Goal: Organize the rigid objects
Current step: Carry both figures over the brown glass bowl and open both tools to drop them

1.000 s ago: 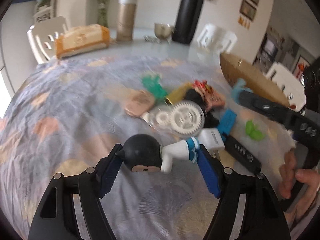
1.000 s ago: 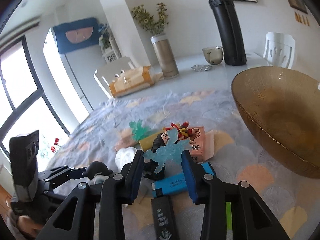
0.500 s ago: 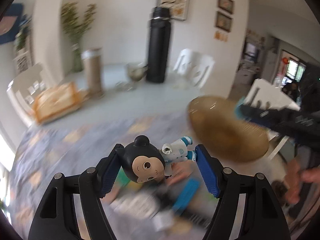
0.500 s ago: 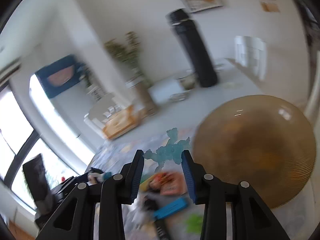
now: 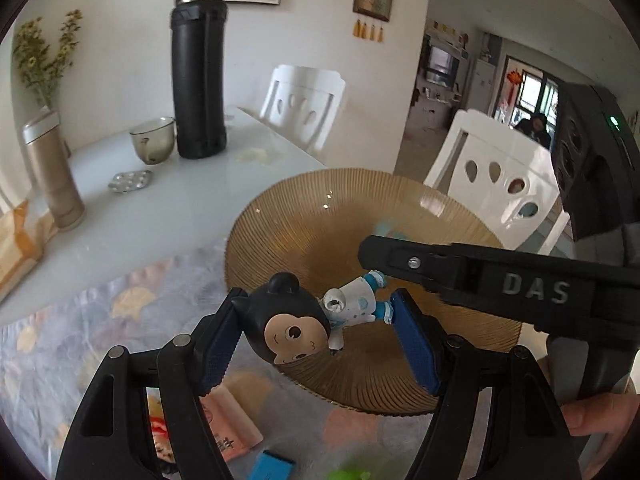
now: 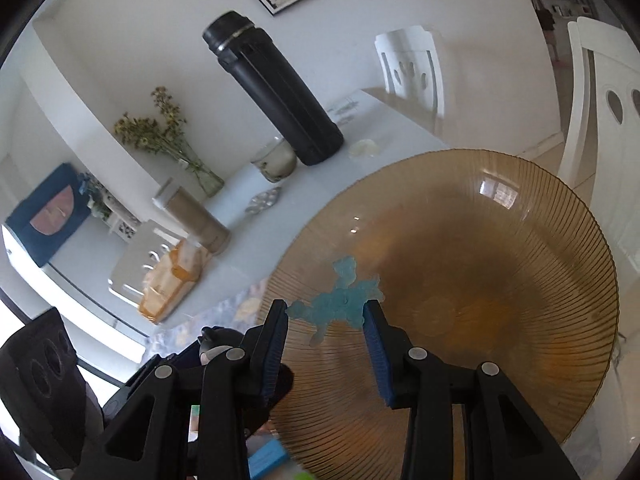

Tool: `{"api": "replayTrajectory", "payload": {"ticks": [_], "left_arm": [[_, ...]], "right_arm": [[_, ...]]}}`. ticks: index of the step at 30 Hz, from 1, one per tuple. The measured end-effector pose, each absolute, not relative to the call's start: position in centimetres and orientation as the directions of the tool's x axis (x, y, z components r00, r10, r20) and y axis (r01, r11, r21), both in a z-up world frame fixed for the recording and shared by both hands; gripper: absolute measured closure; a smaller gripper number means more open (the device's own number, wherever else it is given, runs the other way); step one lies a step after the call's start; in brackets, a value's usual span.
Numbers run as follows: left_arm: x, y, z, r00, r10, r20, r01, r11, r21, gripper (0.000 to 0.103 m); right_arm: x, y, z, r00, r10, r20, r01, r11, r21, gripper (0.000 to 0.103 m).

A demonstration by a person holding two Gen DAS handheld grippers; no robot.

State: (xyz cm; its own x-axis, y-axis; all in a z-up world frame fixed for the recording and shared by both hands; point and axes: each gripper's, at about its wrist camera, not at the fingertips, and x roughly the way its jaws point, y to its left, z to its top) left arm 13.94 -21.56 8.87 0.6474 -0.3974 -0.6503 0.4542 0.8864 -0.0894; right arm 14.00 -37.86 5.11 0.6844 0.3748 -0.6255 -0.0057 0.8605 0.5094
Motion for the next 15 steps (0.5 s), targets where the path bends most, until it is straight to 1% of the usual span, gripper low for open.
{"api": "replayTrajectory", "payload": {"ticks": [1,2,3,4,5,8,12,15], "left_arm": [[13.9,-21.5,8.8,0.649,-0.388,-0.654,0.451,0.889,-0.079,0.027],[13.9,-21.5,8.6,0.637,-0.392,-0.664,0.457,0.885,-0.085,0.008],[14.0,-21.4,8.6,0.615,-0.415,-0.670,0.474,0.874,-0.106,0.000],[14.0,-21.2,8.7,0.601,-0.445,-0.664,0.489,0.862,-0.135,0.000],[13.7,-20.8,9.0,0.598,-0.471,-0.648,0.494,0.854,-0.165,0.000],[13.0,-19.9,10.0,0.638,-0.462,-0.615,0.469,0.868,-0.165,0.000],[12.2,-18.7,11.3,0.666,-0.452,-0.593,0.451,0.878,-0.162,0.000],[11.4,-17.1,12.2,0.690,-0.431,-0.581,0.426,0.891,-0.156,0.000]], "right_arm": [[14.3,-38.1,4.7,0.676,0.360,-0.643,0.016,0.866,0.501,0.061],[14.4,-38.3,4.5,0.666,0.343,-0.662,0.041,0.870,0.492,0.046],[14.5,-38.7,4.3,0.664,0.347,-0.662,0.054,0.862,0.505,0.029],[14.5,-39.0,4.2,0.667,0.372,-0.646,0.045,0.845,0.533,0.020],[14.4,-39.3,4.1,0.665,0.398,-0.632,0.044,0.824,0.565,0.000],[13.9,-39.8,4.1,0.669,0.450,-0.592,0.049,0.768,0.639,0.000],[13.1,-39.0,5.1,0.682,0.438,-0.586,0.031,0.783,0.621,0.000],[11.9,-37.9,6.4,0.686,0.457,-0.567,-0.008,0.783,0.622,0.000]]}}
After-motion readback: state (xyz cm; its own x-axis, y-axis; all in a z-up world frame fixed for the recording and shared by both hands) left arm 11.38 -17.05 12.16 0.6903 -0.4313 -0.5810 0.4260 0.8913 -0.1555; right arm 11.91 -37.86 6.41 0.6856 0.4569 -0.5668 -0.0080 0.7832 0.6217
